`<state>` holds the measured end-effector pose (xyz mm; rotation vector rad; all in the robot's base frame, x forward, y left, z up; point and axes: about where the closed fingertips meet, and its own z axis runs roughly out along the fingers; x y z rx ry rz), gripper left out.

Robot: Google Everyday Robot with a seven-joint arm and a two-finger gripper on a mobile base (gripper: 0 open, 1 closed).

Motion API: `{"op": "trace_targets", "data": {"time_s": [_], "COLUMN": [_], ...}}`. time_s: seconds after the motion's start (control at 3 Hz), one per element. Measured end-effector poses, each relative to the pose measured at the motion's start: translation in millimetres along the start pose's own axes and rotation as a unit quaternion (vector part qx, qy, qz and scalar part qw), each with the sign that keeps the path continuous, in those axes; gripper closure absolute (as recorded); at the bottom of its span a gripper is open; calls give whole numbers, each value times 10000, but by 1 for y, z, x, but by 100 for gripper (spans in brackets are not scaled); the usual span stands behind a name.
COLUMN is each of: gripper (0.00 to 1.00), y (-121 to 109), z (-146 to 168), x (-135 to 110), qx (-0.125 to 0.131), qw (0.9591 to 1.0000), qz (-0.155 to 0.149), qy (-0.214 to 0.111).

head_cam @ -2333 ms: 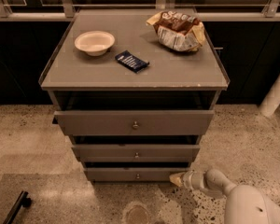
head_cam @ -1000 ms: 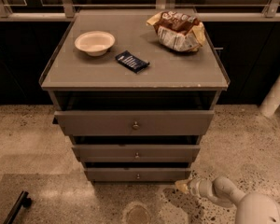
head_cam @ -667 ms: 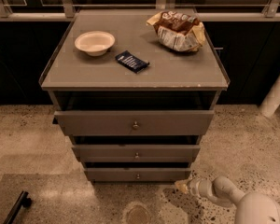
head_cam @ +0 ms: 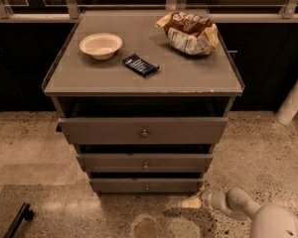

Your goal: Close bottom drawer

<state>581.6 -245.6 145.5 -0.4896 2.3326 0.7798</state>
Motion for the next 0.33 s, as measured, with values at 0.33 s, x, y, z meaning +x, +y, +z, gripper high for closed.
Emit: {"op": "trace_targets", "data": {"time_s": [0.33], "gripper": [0], "y": [0], "z": [0], "x": [0], "qx": [0], "qw": [10000], "qz": [0], "qy": [0]}}
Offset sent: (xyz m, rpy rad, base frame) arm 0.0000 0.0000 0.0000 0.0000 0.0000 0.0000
